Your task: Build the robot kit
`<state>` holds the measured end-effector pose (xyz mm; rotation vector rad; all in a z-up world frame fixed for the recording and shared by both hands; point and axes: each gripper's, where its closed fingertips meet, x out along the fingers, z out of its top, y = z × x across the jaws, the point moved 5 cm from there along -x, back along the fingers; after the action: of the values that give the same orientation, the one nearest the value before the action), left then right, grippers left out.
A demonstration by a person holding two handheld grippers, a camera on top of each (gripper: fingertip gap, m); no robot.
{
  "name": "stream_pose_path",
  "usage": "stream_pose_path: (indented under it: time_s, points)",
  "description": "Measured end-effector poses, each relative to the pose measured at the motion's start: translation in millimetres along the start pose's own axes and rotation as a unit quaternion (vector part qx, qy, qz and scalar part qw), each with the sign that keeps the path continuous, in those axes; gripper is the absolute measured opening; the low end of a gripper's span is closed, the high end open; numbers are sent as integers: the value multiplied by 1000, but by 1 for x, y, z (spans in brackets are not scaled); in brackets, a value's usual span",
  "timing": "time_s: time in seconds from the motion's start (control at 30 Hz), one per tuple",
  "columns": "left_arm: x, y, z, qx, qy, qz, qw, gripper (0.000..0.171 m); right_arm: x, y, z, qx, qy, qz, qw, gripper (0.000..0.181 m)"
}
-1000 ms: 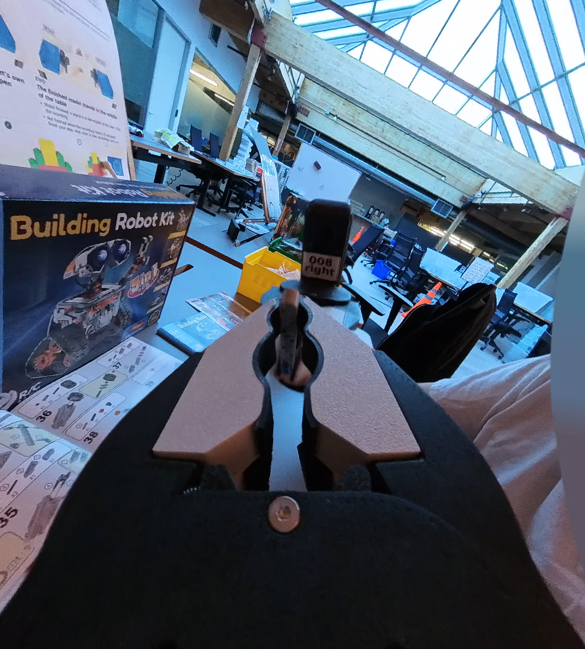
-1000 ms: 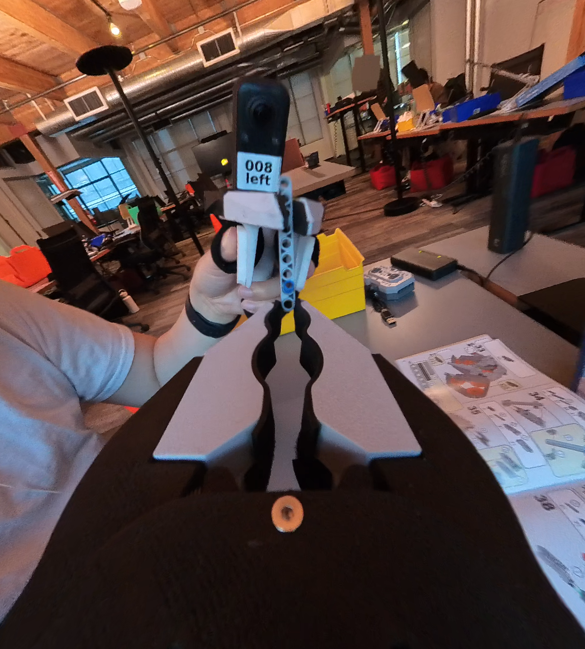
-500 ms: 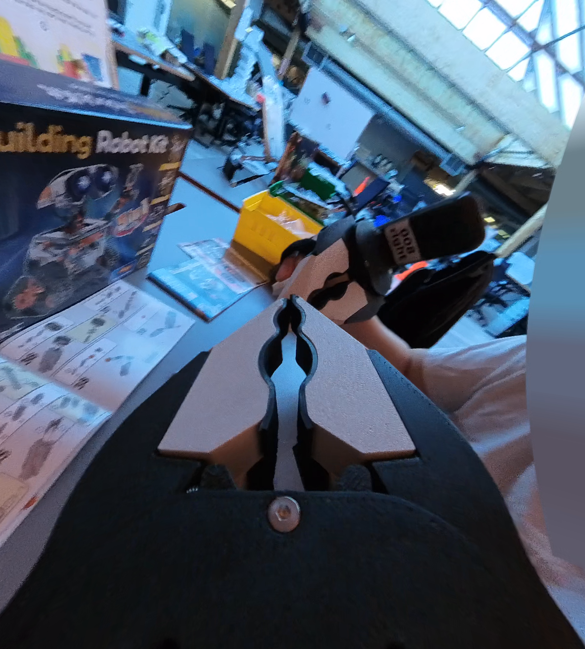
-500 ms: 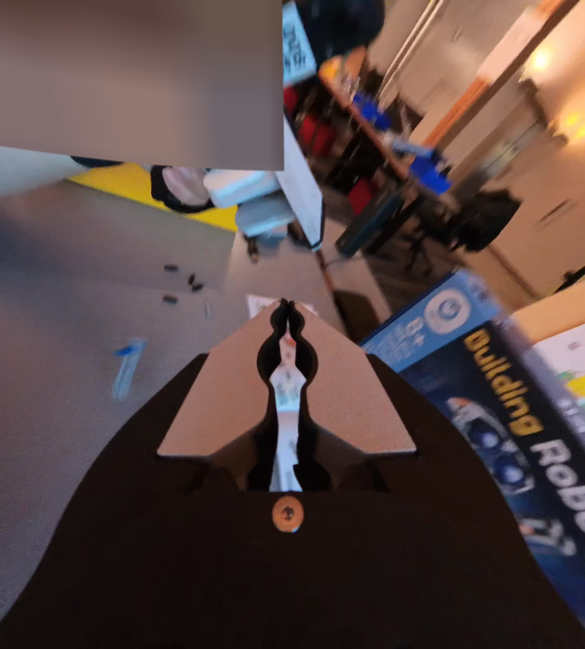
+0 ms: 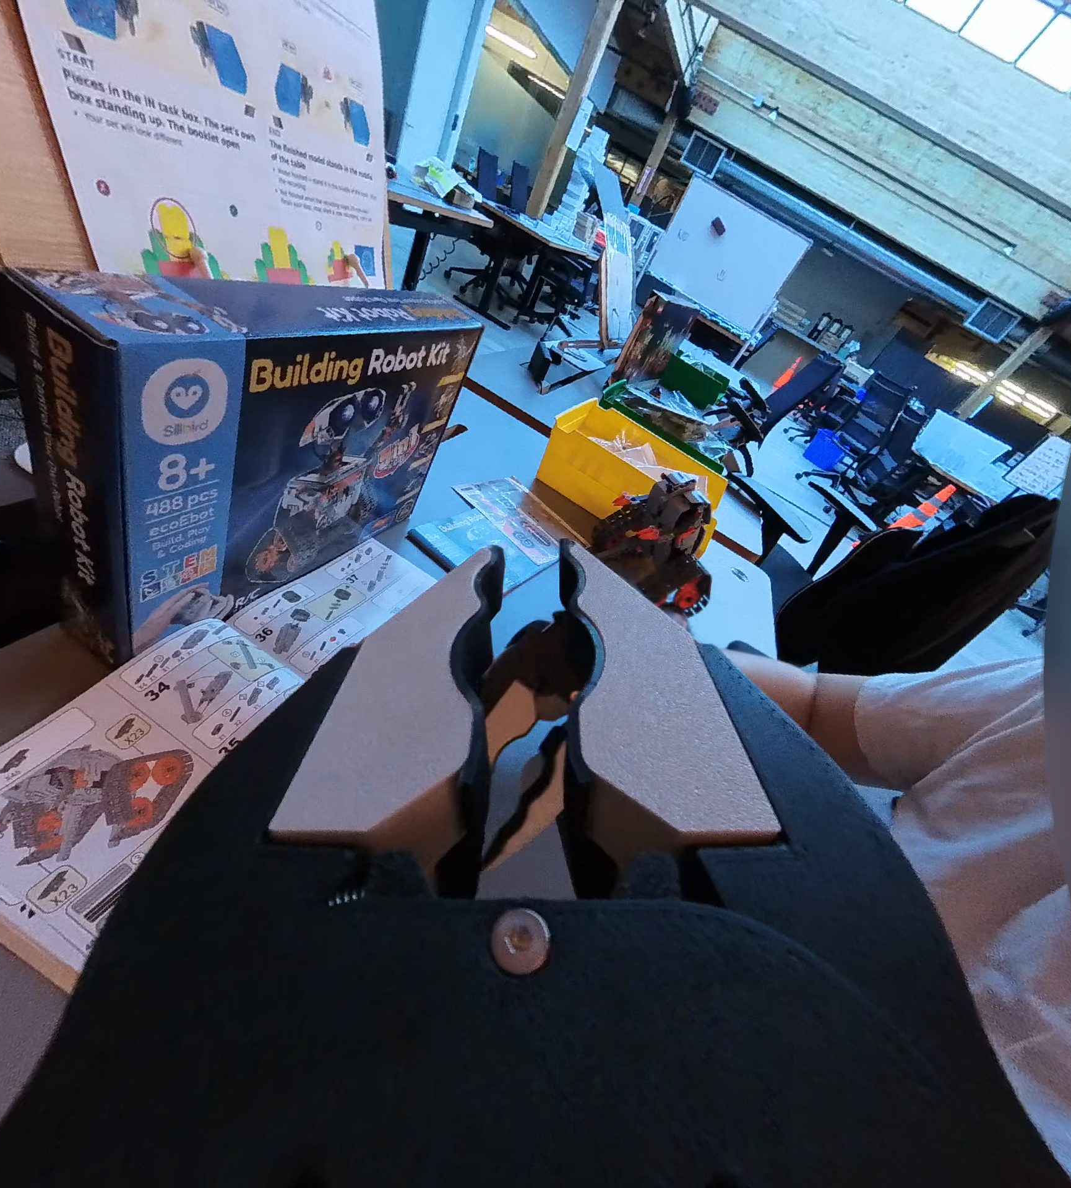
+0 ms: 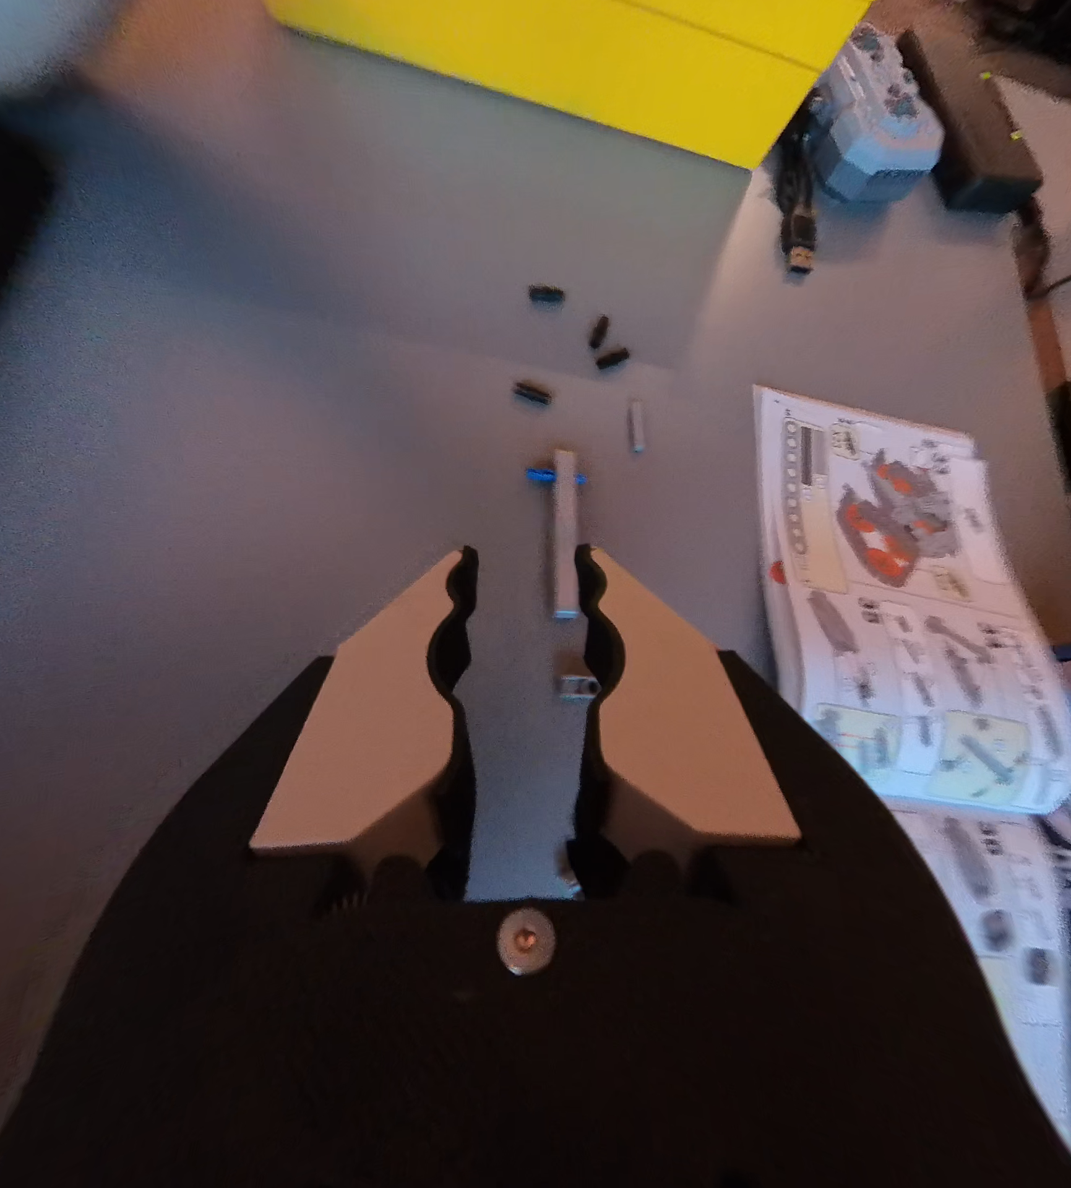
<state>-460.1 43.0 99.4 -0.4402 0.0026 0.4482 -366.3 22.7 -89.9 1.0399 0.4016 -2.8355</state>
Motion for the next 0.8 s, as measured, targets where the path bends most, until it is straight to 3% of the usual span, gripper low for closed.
stream_pose_path:
  time_s: [0.1,0.2,0.23,0.27,0.3,0.33,0.4,0.47,0.57,0.67,0.8]
  points:
    - [-3,-4,1,12,6,8,1000,14,23,-16,-10,-46,40,-31,998,34]
    - [-3,-8,1,19,11,6,1000,14,39,-16,-11,64,64,56,994,26]
    - [-4,-10,1,19,12,2,1000,14,42,-17,-15,87,95,59,990,23]
    - [-5,-11,1,20,13,1,1000,14,42,-19,-14,97,102,53,989,8]
    - [-6,-11,2,22,11,2,1000,14,41,-19,-13,87,107,45,989,8]
    - [-7,-10,3,24,5,4,1000,14,37,-22,-11,57,106,12,993,8]
    - [-11,-7,8,22,-18,10,1000,19,11,-32,14,-13,38,-103,994,7]
    - [-16,-2,14,11,-45,16,999,28,-33,-38,45,-62,-34,-213,974,7]
    - [-18,-1,17,9,-58,14,998,34,-92,-36,72,-127,-55,-348,927,8]
    - [-8,-10,12,8,-44,-23,999,34,-128,-42,85,-114,-72,-434,891,7]
    - [17,-17,0,9,-25,-56,998,34,-148,-45,95,-55,-137,-473,868,7]
